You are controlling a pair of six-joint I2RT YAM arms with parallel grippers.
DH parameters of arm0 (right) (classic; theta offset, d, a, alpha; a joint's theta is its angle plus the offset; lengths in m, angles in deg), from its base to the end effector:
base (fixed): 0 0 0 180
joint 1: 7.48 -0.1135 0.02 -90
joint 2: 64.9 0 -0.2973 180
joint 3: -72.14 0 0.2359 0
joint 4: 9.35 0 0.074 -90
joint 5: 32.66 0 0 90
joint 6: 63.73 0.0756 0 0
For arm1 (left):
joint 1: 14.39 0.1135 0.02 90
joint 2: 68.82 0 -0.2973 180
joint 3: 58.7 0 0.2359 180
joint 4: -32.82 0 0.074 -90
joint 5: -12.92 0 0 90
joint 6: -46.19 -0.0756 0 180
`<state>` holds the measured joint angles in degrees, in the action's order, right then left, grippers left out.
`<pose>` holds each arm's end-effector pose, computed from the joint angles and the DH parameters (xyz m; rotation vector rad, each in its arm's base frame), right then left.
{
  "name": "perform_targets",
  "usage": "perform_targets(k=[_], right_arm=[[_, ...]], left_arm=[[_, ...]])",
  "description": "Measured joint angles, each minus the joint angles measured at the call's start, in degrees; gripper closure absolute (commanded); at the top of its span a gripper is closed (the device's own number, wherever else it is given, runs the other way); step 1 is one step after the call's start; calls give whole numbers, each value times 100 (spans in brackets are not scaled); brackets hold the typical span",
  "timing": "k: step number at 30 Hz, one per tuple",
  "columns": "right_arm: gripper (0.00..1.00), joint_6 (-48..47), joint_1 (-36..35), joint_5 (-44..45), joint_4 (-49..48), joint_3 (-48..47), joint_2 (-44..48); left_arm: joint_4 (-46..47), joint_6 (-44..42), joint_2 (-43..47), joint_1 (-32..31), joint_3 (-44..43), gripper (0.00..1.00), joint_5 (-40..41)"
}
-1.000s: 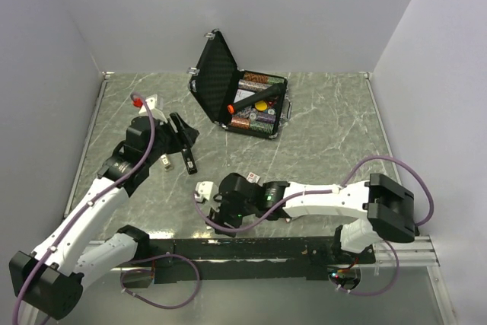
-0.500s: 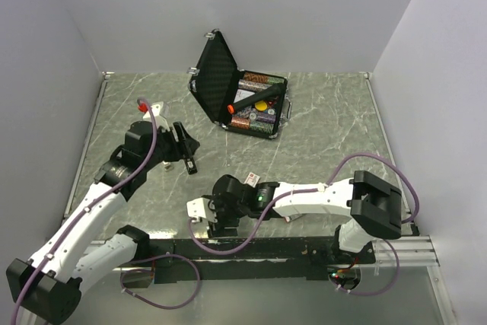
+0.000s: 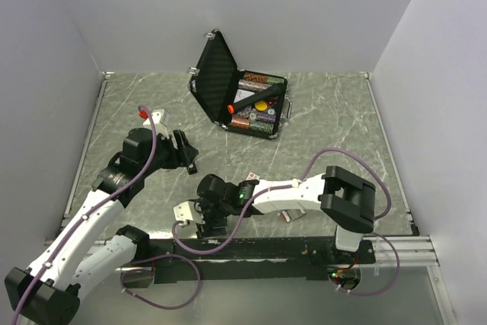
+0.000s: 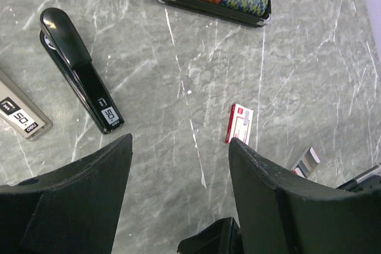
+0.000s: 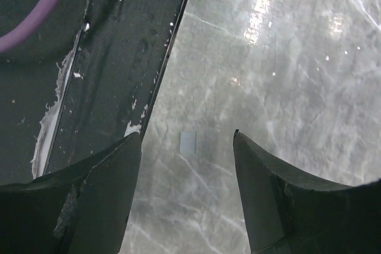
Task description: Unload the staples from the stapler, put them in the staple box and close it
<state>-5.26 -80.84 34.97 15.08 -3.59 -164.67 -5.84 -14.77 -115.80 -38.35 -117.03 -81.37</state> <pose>0.0816 0.3736 0.2027 -2.0831 1.3667 0.7952 0.1633 -0.0787 0.3087 -0.0454 2.1094 -0.6440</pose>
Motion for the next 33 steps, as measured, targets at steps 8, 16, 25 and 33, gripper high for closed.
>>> perform_targets(k=[8,16,25,33], right_arm=[[30,-11,0,-129,26,-72,-170],[32,13,26,-125,-61,-50,-199],[32,33,133,-122,-192,-37,-280],[32,46,179,-116,-297,39,-345]], left_arm=[[-42,-61,74,7,26,30,-57],[-42,-90,74,20,26,30,-87],[-42,-92,74,31,26,30,-87],[-42,-92,74,55,26,29,-94]])
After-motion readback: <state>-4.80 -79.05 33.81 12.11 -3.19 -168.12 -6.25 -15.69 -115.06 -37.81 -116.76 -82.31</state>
